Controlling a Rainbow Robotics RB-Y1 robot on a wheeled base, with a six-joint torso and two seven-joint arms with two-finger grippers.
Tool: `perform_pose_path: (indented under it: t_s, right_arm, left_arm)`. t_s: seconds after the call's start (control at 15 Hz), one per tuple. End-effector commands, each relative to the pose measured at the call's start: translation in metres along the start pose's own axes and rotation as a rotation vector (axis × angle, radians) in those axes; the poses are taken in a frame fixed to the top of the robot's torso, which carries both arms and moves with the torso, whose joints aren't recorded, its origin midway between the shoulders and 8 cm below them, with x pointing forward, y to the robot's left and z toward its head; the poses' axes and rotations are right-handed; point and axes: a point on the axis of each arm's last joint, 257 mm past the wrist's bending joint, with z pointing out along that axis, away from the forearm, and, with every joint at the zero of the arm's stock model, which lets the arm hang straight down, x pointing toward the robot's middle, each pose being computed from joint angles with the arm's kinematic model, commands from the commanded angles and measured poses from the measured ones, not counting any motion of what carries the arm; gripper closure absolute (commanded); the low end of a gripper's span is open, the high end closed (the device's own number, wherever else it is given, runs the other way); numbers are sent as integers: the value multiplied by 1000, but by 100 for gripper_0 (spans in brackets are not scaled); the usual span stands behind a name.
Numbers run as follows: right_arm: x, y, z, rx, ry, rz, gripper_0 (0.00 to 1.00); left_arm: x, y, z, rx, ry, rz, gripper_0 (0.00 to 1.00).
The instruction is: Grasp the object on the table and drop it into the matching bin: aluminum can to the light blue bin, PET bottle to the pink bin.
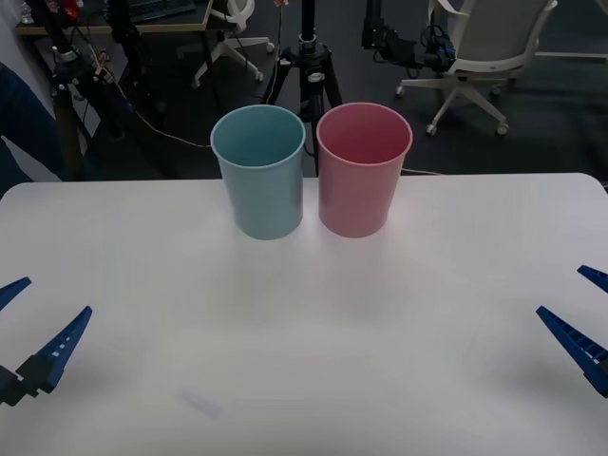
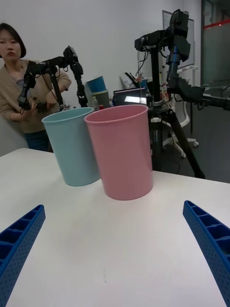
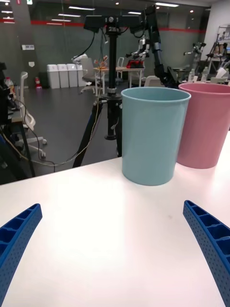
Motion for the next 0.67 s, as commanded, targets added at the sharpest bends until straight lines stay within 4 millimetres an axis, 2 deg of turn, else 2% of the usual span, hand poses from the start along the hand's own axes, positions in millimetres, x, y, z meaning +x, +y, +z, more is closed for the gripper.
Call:
perform_pose_path:
  t_s: [0.07, 0.27, 0.67]
  right_arm:
    - [0, 0, 0, 0, 0, 0, 0]
    - [0, 0, 0, 0, 0, 0, 0]
    - [0, 0, 0, 0, 0, 0, 0]
  left_arm:
    - [8, 5, -24, -21, 33, 2, 0]
    - [10, 7, -36, -25, 43, -9, 0]
    - [14, 9, -39, -31, 46, -24, 0]
